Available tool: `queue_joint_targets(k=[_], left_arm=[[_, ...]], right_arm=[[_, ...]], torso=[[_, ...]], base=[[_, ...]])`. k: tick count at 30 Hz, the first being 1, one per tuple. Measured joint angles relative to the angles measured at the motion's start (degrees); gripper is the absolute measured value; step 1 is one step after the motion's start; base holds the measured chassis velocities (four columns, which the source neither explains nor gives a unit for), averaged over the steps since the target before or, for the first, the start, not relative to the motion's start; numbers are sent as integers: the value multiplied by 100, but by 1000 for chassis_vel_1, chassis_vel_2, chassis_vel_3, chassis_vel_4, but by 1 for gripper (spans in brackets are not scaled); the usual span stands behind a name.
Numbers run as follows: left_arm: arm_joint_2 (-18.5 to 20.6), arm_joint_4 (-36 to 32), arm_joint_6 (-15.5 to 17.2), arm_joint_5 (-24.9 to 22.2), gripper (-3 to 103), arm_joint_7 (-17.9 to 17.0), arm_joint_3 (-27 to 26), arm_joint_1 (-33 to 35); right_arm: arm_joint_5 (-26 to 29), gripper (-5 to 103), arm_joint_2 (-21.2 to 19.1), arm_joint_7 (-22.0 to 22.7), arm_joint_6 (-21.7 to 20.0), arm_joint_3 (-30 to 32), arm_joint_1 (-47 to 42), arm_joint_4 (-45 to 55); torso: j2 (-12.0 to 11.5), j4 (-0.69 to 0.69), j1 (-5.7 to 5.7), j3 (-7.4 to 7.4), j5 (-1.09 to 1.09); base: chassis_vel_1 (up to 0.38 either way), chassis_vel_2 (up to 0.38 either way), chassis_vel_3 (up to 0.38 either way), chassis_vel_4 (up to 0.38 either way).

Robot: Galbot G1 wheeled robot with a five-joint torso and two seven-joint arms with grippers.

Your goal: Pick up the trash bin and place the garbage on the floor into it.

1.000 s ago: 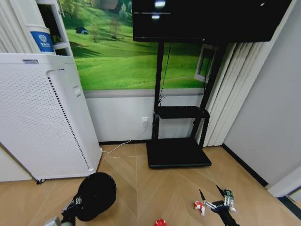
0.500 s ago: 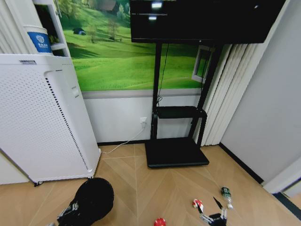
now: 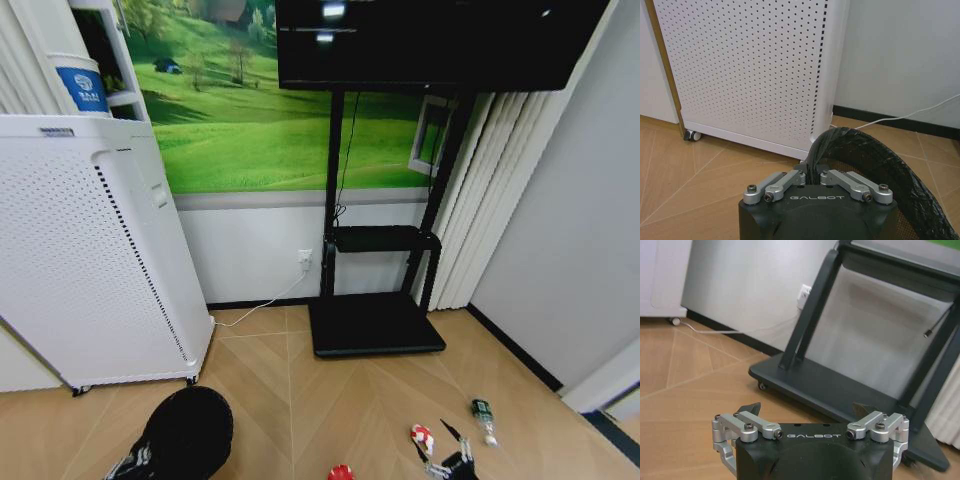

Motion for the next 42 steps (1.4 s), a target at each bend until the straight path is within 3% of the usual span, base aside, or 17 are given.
queue_joint_targets(k=[17, 27, 31, 42], left_arm=[[-161, 123, -4, 81, 7, -28, 160, -107], [-40, 186, -4, 6, 7, -79, 125, -155], [15, 185, -12, -11, 7, -81, -38, -4], [-14, 3, -71, 56, 7, -139, -476, 688]], right_arm=[[-172, 100, 51, -185, 85, -602, 606, -359], [-621, 100, 109, 515, -163, -1020, 940, -421], [-722, 100, 120, 825, -407, -1478, 1417, -598], [-565, 100, 45, 699, -608, -2709, 2298, -1089]], torso=[[-1, -1, 2, 1, -1], [-1, -2, -1, -1, -1], [-1, -1, 0, 0, 0], [-2, -3, 1, 1, 0]], base=[[6, -7, -7, 9], [133, -139, -126, 126], [30, -54, -23, 42], [-11, 24, 23, -13]])
